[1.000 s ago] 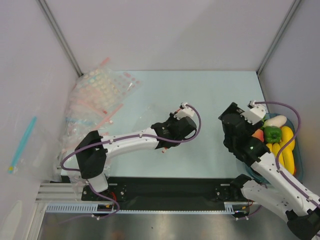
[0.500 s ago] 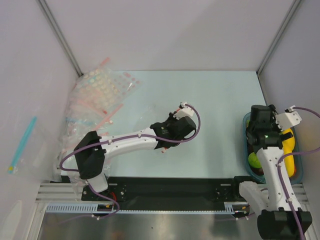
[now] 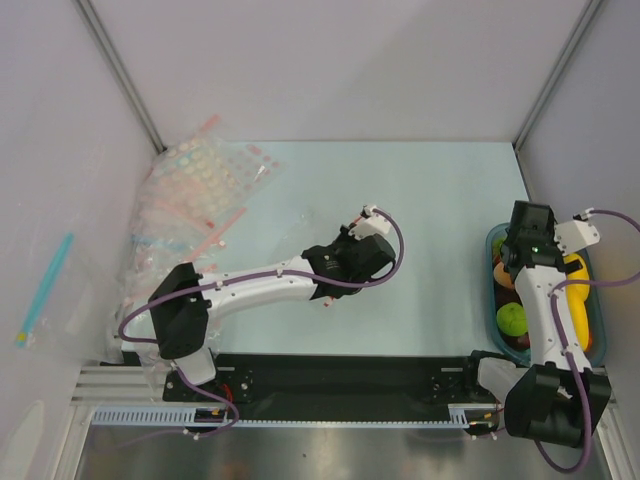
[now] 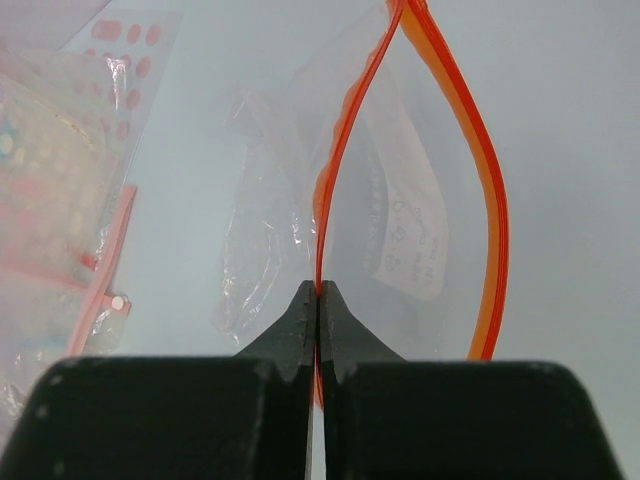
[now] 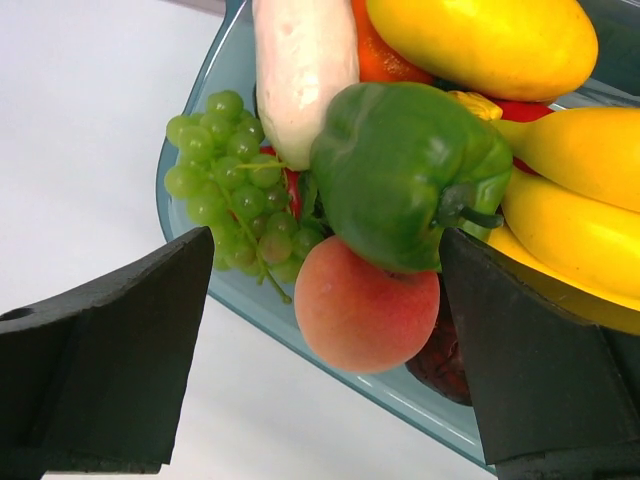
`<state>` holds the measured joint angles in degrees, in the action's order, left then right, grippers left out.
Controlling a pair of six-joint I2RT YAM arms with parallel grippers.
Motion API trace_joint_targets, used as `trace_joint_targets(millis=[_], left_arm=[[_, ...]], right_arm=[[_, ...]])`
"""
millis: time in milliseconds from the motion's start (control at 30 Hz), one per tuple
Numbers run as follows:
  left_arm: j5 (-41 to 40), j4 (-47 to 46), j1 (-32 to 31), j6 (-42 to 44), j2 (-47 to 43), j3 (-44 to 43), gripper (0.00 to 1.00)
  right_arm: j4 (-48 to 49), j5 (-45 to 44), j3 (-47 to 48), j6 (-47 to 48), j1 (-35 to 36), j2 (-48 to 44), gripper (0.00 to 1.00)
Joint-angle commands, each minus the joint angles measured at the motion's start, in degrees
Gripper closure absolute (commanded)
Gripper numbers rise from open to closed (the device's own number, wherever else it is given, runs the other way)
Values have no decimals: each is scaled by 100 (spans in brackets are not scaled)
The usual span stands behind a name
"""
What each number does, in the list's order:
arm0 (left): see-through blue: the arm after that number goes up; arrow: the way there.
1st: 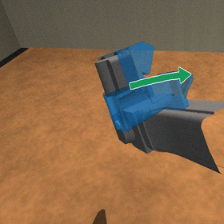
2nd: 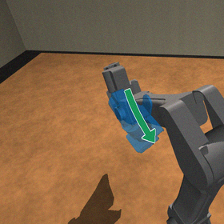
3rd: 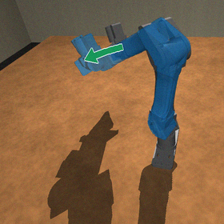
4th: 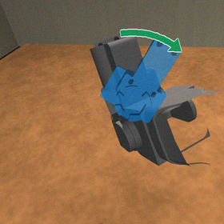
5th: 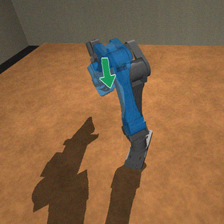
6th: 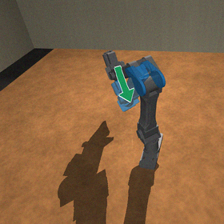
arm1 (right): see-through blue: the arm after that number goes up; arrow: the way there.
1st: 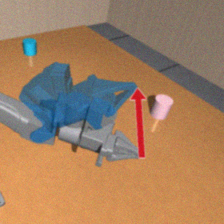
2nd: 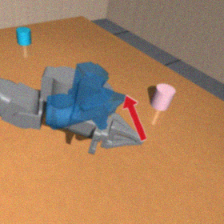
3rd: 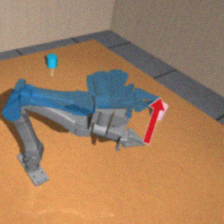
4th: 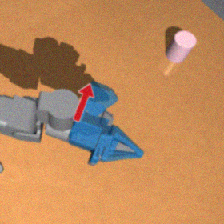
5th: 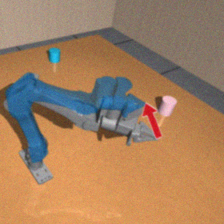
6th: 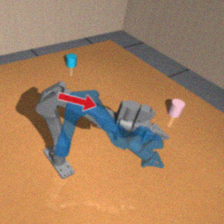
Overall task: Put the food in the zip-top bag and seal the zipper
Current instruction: Pick up the fake fruit from the bin.
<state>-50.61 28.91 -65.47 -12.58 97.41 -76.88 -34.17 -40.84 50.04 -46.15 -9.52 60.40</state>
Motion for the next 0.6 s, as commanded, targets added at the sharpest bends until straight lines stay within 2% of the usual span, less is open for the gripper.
trace_joint_targets(millis=[0,300,567], left_arm=[[-195,45,-71,-78,24,-292,100],[-248,71,-97,-69,42,-310,100],[-274,89,-124,-60,50,-319,100]], right_arm=[[166,-11,226,-227,-120,59,0],[-28,-161,208,-561,-252,262,0],[139,-126,-179,-737,-410,95,0]])
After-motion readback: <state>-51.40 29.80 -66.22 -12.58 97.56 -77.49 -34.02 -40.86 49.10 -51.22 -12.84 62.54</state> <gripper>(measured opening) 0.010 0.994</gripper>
